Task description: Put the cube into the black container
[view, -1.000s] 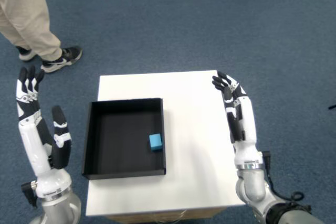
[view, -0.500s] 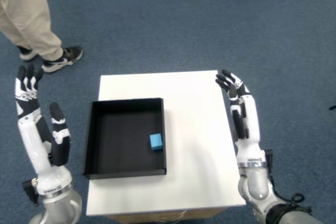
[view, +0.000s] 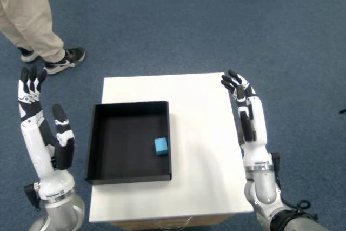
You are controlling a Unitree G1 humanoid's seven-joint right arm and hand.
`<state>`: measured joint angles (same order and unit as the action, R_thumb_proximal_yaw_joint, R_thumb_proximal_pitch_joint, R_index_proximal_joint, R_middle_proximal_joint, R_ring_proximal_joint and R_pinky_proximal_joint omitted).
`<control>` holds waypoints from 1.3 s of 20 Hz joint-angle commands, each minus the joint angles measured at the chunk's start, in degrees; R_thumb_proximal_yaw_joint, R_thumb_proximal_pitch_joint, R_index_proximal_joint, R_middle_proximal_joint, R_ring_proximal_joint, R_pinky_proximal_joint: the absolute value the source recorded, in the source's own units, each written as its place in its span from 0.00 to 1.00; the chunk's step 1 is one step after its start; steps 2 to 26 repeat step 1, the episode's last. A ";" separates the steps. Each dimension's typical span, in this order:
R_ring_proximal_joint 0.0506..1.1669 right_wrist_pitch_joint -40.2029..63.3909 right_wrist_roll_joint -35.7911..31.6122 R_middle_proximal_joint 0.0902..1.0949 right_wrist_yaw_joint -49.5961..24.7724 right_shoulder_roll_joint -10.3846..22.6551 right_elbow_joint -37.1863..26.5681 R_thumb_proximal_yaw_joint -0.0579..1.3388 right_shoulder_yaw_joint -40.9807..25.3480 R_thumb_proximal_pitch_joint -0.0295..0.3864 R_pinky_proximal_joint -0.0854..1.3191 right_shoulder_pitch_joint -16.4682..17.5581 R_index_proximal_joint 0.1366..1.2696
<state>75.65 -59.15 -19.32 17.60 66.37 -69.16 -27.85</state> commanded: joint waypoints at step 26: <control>0.29 4.44 -1.38 0.28 1.75 0.55 -0.45 0.03 1.69 0.41 0.24 -1.99 0.17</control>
